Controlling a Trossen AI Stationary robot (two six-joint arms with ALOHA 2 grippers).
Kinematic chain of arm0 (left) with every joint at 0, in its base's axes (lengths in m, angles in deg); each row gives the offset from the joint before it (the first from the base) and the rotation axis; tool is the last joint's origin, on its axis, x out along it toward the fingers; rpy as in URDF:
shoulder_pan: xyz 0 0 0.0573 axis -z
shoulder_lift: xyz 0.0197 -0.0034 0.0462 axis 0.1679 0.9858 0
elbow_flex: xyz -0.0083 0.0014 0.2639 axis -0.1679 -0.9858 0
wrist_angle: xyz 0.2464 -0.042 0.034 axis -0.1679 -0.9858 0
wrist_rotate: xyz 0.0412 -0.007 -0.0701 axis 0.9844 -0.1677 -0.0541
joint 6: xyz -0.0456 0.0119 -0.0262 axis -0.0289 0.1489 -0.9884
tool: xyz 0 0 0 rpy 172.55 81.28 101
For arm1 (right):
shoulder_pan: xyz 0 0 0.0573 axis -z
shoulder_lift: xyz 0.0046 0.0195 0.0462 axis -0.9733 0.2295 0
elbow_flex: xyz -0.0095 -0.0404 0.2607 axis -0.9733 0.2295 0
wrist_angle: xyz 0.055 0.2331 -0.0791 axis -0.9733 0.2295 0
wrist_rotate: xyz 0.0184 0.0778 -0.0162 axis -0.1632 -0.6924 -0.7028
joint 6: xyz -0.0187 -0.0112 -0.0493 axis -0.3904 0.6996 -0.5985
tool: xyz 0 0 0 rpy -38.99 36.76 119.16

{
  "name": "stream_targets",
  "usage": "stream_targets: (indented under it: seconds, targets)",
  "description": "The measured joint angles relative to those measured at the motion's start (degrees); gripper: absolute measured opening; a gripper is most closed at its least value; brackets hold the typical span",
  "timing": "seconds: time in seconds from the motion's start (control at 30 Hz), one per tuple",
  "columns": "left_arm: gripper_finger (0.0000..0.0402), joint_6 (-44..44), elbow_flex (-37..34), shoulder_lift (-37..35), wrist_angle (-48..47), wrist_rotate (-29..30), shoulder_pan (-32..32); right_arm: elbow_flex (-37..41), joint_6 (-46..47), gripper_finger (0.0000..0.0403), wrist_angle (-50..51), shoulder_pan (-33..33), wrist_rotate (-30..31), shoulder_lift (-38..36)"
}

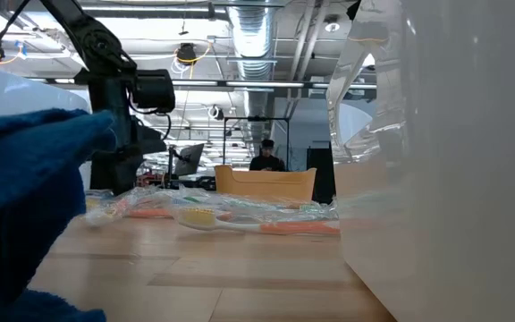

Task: Pick & Place Toothbrushes
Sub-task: Put the blue toothbrush into the left white bin

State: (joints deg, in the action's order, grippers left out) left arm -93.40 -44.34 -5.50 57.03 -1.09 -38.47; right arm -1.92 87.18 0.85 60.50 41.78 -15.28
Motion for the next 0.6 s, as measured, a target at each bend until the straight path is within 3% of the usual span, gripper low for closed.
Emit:
stream_targets:
  seconds: [0.3, 0.6]
  targets:
    - [0.0005, 3.30, 1.11, -0.41, 0.44, 0.31, 0.23, 0.00, 0.02, 0.0107, -0.02, 0.00, 0.00, 0.00]
    - [0.0001, 3.33, 1.79, -4.56, 0.87, 4.16, 1.78, 0.00, 0.00, 0.0107, 0.05, 0.02, 0.00, 0.00]
